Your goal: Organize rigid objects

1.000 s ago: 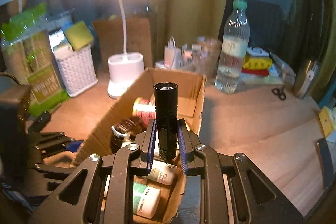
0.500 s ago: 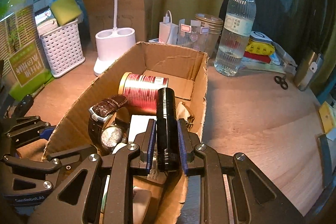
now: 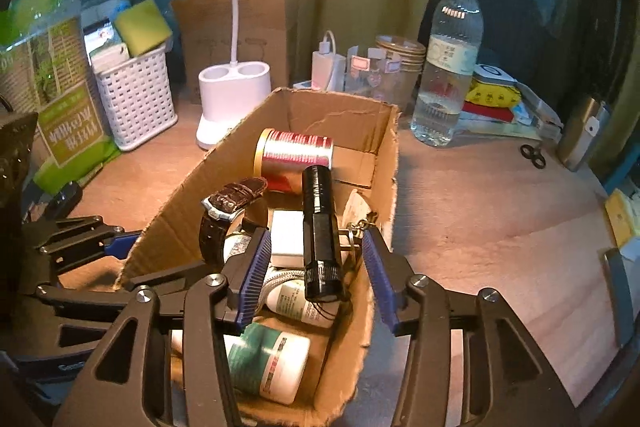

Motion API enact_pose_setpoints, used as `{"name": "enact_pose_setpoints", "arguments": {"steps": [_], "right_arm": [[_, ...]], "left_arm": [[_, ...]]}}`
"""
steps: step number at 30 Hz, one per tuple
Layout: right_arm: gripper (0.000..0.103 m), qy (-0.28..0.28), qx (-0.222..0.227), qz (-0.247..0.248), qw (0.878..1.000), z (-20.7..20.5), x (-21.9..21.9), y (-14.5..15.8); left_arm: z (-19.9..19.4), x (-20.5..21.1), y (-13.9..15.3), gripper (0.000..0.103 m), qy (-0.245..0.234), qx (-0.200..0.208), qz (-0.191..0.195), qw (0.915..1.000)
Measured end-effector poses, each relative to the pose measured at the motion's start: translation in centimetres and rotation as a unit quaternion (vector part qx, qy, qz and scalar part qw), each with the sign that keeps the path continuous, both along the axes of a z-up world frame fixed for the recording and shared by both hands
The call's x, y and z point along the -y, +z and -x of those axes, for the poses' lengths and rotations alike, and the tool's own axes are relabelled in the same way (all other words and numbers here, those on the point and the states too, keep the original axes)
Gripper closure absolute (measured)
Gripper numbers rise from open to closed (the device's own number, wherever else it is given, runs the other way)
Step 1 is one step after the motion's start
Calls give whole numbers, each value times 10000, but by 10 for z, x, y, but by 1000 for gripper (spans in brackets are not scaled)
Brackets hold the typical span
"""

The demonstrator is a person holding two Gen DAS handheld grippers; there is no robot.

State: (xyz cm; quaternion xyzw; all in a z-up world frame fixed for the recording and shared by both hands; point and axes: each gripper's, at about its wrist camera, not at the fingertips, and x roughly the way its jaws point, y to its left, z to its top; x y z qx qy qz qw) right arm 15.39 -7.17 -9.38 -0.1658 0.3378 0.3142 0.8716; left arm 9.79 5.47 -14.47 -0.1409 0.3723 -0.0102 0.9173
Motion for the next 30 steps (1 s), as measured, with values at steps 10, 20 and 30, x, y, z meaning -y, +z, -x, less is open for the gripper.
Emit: {"name": "enact_pose_setpoints", "arguments": {"steps": [10, 20, 30], "right_arm": [[47, -261, 198, -89, 9994, 16, 20, 22], [45, -527, 422, -306, 9972, 25, 40, 47], [41, -732, 762, -573, 9928, 42, 56, 69]], "left_arm": [[4, 3, 6, 55, 136, 139, -241, 9995], [19, 2, 26, 50, 454, 635, -413, 9961], [36, 11, 51, 26, 539, 1132, -519, 9908]]}}
